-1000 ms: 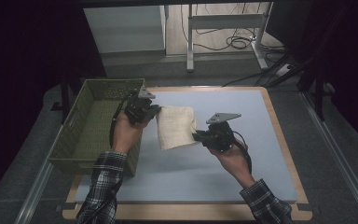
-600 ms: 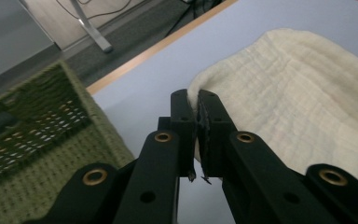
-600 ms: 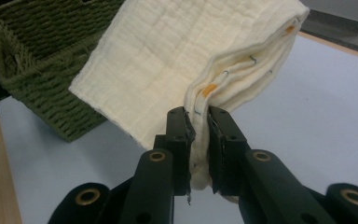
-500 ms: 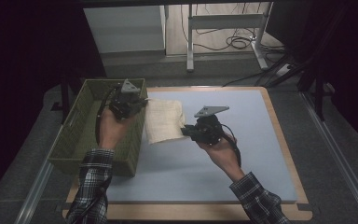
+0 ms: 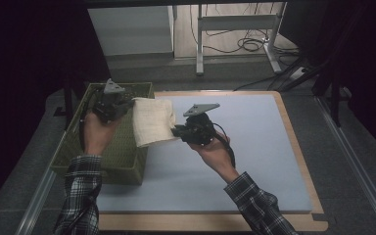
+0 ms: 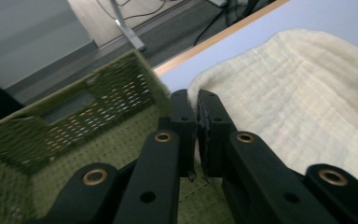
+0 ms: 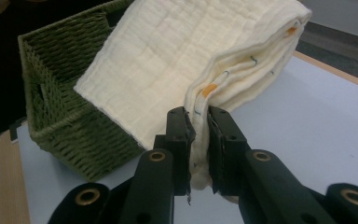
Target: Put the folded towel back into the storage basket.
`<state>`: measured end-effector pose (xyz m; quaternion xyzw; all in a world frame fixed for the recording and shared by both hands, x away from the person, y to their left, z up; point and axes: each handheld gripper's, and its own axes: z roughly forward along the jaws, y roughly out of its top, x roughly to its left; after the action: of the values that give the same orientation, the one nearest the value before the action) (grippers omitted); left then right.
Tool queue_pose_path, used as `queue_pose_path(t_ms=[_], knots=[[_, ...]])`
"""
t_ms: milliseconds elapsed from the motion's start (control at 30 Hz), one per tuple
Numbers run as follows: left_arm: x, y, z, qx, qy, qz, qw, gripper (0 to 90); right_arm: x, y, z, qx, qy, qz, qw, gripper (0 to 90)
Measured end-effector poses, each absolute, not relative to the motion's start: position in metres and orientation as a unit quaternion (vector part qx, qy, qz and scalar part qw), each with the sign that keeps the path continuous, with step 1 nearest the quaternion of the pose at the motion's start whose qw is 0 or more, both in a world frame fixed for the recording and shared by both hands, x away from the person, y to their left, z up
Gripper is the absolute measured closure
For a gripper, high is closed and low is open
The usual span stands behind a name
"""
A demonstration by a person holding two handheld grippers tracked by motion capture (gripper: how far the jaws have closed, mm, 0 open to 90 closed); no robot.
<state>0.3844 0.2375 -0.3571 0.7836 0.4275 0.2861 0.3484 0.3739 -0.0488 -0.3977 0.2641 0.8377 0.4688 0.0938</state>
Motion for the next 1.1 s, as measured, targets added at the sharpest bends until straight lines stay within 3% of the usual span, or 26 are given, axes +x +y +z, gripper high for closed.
queue_pose_path(t_ms=[1100], knots=[[0.346,0.341,-0.394,0.745,0.504,0.298,0.321,86.0,0.347,0.086,-0.428,0.208,0.863,0.458,0.049,78.9]])
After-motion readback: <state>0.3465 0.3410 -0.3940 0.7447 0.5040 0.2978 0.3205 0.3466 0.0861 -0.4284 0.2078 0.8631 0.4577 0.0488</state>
